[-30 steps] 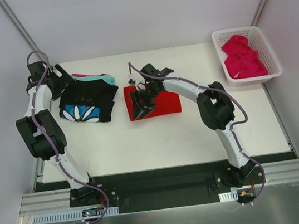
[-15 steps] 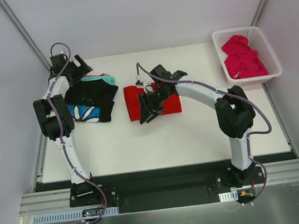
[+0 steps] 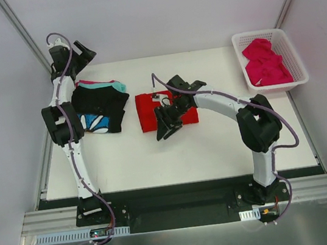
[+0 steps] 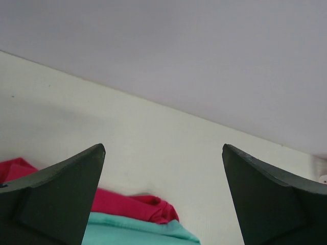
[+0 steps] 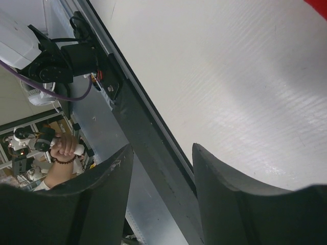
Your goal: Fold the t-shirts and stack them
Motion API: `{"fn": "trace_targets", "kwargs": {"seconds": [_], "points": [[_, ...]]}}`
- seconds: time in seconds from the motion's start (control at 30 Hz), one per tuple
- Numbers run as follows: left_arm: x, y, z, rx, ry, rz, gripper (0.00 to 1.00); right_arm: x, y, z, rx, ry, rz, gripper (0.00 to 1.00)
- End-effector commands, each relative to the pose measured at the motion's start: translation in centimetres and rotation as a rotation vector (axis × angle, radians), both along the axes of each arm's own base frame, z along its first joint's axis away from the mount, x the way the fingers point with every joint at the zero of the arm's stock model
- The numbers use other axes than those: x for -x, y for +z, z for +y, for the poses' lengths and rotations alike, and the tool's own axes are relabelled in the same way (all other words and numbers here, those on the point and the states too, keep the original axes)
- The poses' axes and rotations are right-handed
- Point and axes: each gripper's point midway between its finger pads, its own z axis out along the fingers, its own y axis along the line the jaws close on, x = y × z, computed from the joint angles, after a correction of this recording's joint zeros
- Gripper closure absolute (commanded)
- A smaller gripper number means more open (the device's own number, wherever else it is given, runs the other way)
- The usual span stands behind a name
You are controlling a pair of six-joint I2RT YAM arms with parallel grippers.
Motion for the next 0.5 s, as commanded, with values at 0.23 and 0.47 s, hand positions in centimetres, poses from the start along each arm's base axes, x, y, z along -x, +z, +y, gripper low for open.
{"fn": "trace_targets", "kwargs": {"seconds": [0.23, 0.47], "points": [[-2.0, -5.7, 1.5, 0.271, 0.09, 0.069, 0.01, 1.0, 3.2, -0.2, -0.054, 0.04, -0.021, 0.48], [-1.4, -7.7, 2.9, 0.359, 0.151, 0.135, 0.01, 1.6, 3.6, -0.6, -0.059, 0.043, -0.021, 0.48]]}}
